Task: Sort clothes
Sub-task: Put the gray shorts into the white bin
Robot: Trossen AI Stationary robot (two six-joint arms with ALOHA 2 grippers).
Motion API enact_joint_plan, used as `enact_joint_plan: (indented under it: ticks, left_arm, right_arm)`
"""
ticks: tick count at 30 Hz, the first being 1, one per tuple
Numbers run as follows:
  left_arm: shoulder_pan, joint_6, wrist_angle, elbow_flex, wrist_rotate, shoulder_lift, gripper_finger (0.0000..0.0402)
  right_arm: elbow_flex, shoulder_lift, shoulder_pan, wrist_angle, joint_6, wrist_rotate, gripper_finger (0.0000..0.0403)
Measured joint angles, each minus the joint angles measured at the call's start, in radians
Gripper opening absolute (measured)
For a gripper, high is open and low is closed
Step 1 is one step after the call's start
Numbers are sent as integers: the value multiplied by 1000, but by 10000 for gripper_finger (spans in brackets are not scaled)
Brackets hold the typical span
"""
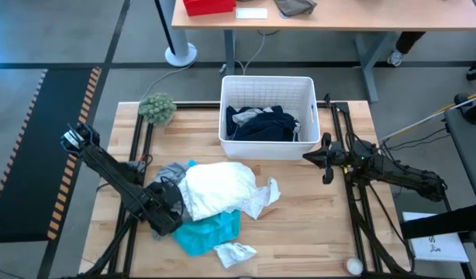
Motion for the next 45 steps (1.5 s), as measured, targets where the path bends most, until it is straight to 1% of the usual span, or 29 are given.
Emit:
enact_joint_plan:
  ticks: [3,6,8,11,14,15,20,25,28,29,31,38,45]
  left_arm:
    - [0,-53,57,-57,15,0,278]
    - [1,-89,116,-112,51,-1,238]
    - [1,-113,124,-131,65,-4,199]
    - [1,-119,114,-130,79,-6,120]
    - [1,-107,69,-86,97,-5,37]
    - [1,-102,45,-63,104,-5,28]
    - [-4,-63,-127,99,105,-3,33]
    - [-21,-47,-442,314,66,13,31]
    - [-31,-57,-631,455,18,29,31]
    - [-31,-55,-663,498,-1,34,31]
    - [-31,8,-637,561,-49,27,31]
    - [-26,103,-646,777,-257,23,31]
    - [-26,189,-649,900,-446,23,31]
  right_arm:
    - [0,0,0,0,0,0,0]
    - [0,0,0,0,0,0,0]
    - [0,0,0,0,0,0,0]
    - [0,0,0,0,0,0,0]
    - [0,0,0,0,0,0,0]
    - [0,0,0,0,0,0,0]
    - [0,0,0,0,0,0,0]
    - [0,0,0,0,0,0,0]
    - [0,0,0,0,0,0,0]
    - [0,0,0,0,0,0,0]
    - [0,0,0,0,0,1,0]
    - [0,0,0,0,0,0,0]
    - [0,0,0,0,0,0,0]
